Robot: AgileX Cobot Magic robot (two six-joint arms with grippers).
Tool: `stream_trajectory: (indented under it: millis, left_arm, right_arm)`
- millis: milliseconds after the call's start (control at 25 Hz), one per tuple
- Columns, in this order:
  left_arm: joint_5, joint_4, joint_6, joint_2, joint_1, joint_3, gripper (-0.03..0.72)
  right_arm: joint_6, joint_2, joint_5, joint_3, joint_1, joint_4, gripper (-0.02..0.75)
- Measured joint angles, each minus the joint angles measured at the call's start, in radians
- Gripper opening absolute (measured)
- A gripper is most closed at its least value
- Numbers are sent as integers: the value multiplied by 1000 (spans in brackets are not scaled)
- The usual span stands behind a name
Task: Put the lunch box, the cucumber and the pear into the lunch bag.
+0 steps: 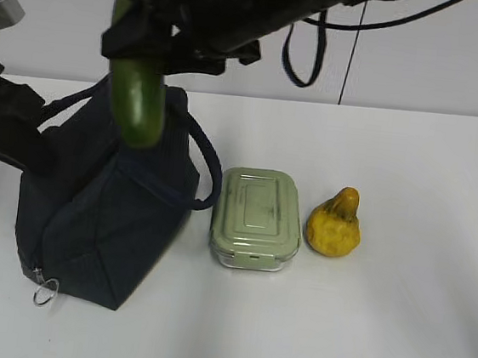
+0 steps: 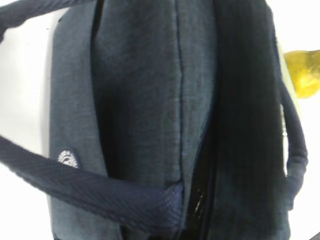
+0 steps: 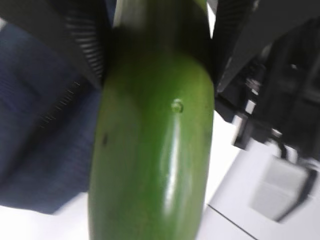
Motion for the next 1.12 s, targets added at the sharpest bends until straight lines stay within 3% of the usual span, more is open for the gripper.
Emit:
stream_trajectory:
  millis: [320, 480, 680, 1040, 1120]
  left_arm:
    - [-3, -8, 0, 0, -16, 0, -15]
    - [-5, -12, 0, 0, -16, 0, -15]
    - [-7, -13, 0, -4, -16, 0, -15]
    - [-21, 8, 0, -14, -16, 0, -16]
    - [-22, 8, 0, -14, -16, 0, -15]
  right_arm:
    - [-199, 82, -71, 0, 27, 314, 398]
    - [-255, 124, -86, 0, 27, 359, 398]
    - [-265, 180, -80, 0, 27, 274, 398]
    - [-90, 182, -42, 0, 27, -77, 400]
    - [-90, 182, -37, 0, 27, -83, 407]
